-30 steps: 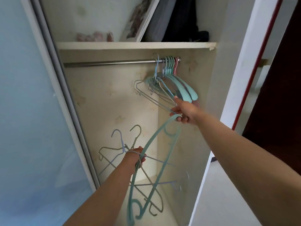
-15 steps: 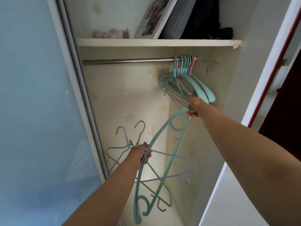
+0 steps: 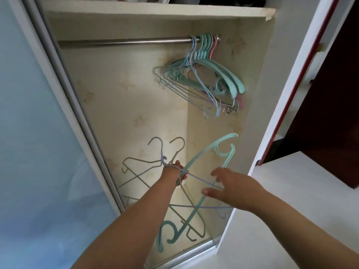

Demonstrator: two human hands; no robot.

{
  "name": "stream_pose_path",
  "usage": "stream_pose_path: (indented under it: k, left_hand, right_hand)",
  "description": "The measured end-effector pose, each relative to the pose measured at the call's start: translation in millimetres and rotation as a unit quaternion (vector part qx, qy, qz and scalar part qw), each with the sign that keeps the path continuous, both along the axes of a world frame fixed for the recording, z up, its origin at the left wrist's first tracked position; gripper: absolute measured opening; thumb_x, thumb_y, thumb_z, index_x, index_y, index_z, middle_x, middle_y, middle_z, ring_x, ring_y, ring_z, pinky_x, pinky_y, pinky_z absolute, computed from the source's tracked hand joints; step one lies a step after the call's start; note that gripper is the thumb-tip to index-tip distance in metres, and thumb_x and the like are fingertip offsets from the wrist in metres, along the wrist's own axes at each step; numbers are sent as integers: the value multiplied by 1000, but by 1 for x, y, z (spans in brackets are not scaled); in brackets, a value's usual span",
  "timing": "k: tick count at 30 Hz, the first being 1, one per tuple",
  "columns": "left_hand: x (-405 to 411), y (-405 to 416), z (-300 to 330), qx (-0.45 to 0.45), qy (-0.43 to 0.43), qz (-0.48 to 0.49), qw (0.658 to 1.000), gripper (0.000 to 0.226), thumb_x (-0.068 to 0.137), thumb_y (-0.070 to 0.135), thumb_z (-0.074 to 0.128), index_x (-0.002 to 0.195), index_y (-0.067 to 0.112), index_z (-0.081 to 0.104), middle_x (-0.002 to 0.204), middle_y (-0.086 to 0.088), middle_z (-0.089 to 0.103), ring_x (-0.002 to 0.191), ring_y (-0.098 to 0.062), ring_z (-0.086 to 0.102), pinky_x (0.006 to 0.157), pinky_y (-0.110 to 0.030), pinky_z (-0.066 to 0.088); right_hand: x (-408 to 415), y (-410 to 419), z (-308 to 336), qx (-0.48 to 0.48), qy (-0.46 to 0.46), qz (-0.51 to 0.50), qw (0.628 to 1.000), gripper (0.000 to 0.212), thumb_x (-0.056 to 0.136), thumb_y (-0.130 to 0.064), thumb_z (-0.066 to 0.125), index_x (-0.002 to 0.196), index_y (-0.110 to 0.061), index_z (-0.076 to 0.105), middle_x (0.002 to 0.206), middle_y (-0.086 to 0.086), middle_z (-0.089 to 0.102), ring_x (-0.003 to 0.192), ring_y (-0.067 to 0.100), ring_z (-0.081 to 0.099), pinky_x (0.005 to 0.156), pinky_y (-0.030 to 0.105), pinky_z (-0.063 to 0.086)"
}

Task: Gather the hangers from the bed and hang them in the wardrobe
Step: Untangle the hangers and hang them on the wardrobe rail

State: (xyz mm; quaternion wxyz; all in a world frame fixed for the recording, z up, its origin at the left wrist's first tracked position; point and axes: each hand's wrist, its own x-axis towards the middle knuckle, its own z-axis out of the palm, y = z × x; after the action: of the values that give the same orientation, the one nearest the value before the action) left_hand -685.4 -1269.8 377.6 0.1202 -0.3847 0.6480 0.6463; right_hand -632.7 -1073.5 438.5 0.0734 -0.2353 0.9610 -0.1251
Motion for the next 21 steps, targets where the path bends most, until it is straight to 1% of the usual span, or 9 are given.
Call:
stream_pose_path:
  k: [2, 4, 7, 9, 11, 14, 16, 18, 21]
  left_hand:
    - [1, 10, -6, -8, 3, -14, 1000, 48, 102, 44, 34, 86, 8, 63, 54, 0, 61, 49, -11, 53, 46, -22, 41]
    - [4, 19, -10, 5, 0, -21, 1000, 45, 101, 46, 37, 86, 12, 63, 49, 2, 63, 52, -11, 54, 49, -22, 40]
    - [14, 31, -12, 28, 22, -72, 997, 28, 99, 41, 45, 91, 22, 63, 70, 1, 67, 57, -10, 57, 51, -21, 39]
    - [21, 35, -17, 29, 67, -136, 988, 22, 96, 38, 53, 93, 18, 62, 79, 1, 68, 64, -9, 60, 56, -21, 43]
    - [27, 36, -22, 64, 108, -182, 975, 11, 93, 24, 62, 98, 16, 56, 85, -2, 68, 67, -10, 63, 58, -22, 43]
    - [33, 31, -27, 160, 125, -222, 954, 29, 88, 3, 64, 104, 20, 47, 90, -7, 65, 72, -15, 64, 63, -26, 41]
    - [38, 31, -25, 218, 122, -239, 938, 21, 93, 9, 59, 105, 22, 47, 97, -9, 64, 80, -18, 64, 71, -29, 42]
    - [40, 36, -26, 233, 124, -213, 941, 9, 98, 29, 51, 101, 21, 49, 105, -12, 62, 83, -20, 63, 75, -32, 43]
    - [39, 45, -30, 171, 146, -148, 963, 28, 102, 38, 41, 85, 16, 50, 100, -18, 68, 71, -19, 62, 66, -30, 42]
  right_hand:
    - [6, 6, -16, 51, -74, -6, 996, 43, 87, -64, 48, 107, -26, 54, 101, -6, 63, 87, 13, 62, 75, 26, 48]
    - [7, 16, -29, -9, -126, -43, 991, 33, 95, -51, 43, 83, -24, 56, 80, -5, 62, 67, 10, 60, 59, 18, 43]
    - [5, 32, -44, -83, -78, -96, 989, 40, 100, -45, 36, 68, -25, 50, 68, -7, 55, 62, 10, 56, 51, 17, 36]
    - [4, 42, -55, -117, -85, -123, 982, 40, 99, -45, 38, 69, -23, 52, 68, -5, 59, 60, 10, 57, 51, 17, 38]
    - [4, 49, -63, -165, -163, -159, 960, 41, 97, -47, 42, 76, -16, 58, 70, -1, 65, 55, 12, 60, 48, 19, 44]
    - [8, 57, -72, -230, -277, -216, 907, 45, 96, -48, 45, 90, -7, 62, 75, 5, 71, 60, 21, 69, 47, 23, 50]
    - [13, 62, -77, -248, -285, -232, 896, 46, 95, -50, 45, 95, -7, 61, 81, 4, 73, 65, 23, 72, 49, 23, 52]
    - [16, 66, -84, -248, -289, -237, 894, 48, 93, -55, 44, 99, -9, 58, 89, 2, 71, 70, 21, 73, 50, 22, 50]
    - [17, 69, -86, -266, -345, -251, 864, 71, 82, -71, 35, 112, -9, 55, 107, 4, 66, 89, 23, 70, 64, 28, 55]
